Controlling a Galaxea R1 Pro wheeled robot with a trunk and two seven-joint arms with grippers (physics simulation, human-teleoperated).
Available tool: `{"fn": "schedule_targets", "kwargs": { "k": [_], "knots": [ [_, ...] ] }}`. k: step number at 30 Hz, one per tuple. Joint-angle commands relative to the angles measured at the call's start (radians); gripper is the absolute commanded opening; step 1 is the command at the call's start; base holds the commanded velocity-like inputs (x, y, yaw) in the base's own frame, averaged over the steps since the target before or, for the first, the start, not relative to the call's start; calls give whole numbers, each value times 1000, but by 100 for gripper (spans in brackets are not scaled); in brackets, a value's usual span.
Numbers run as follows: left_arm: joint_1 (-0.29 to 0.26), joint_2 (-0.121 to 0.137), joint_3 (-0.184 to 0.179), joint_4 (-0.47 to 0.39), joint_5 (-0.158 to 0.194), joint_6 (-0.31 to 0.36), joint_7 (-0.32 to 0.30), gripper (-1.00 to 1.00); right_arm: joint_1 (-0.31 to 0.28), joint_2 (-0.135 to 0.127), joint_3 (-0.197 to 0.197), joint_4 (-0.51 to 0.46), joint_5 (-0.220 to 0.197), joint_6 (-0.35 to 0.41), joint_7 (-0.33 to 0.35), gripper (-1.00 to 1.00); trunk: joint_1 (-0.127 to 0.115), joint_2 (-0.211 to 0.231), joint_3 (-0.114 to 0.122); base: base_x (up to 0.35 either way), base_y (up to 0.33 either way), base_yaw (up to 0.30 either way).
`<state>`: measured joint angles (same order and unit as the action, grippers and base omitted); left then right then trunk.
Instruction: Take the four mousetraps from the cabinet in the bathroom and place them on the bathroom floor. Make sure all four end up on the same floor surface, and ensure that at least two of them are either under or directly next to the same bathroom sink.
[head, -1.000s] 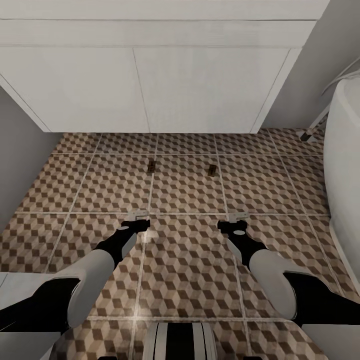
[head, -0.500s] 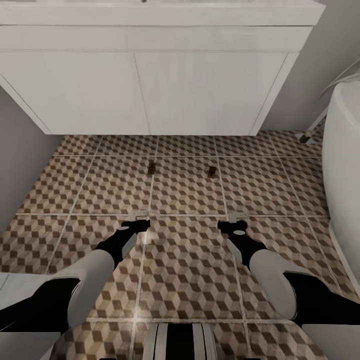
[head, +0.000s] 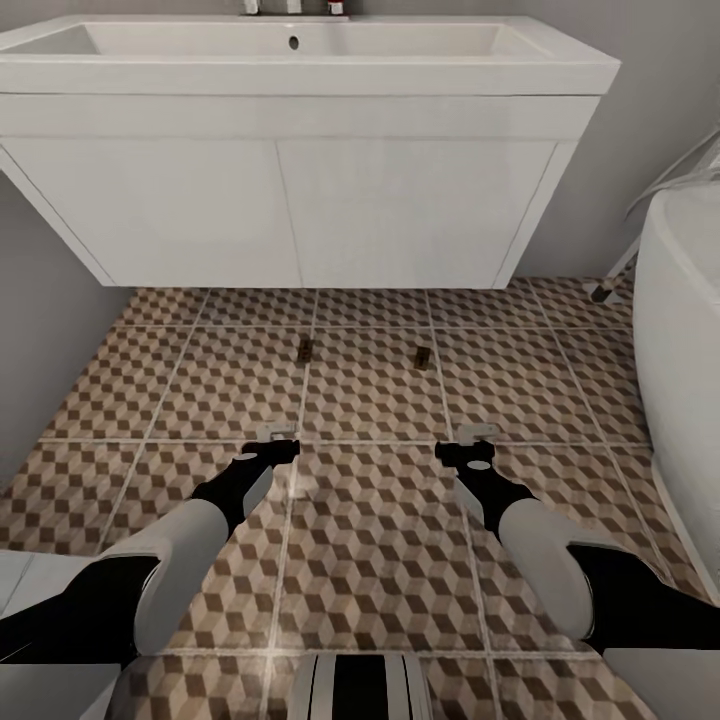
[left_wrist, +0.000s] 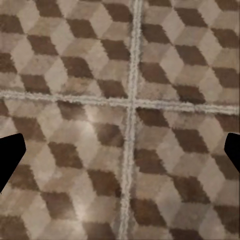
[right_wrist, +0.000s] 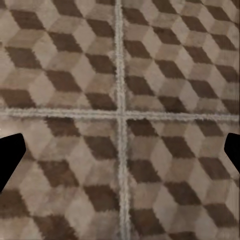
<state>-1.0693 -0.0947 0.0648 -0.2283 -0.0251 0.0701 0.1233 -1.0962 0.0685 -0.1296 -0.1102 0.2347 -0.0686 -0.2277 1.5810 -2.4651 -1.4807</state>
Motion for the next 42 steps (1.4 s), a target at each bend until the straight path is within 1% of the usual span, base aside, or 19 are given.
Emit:
{"fn": "schedule_targets", "kwargs": {
  "k": [1, 42],
  "knots": [
    [0, -1, 6, -2, -3, 6, 1, 100, -1, 0, -9, 1, 9, -3, -2, 100, -4, 7, 3, 0, 0, 0],
    [0, 0, 5, 4, -3, 2, 1, 100, -1, -1, -8, 1, 9, 3, 1, 100, -161, 294, 131, 0, 0, 0]
  ]
}}
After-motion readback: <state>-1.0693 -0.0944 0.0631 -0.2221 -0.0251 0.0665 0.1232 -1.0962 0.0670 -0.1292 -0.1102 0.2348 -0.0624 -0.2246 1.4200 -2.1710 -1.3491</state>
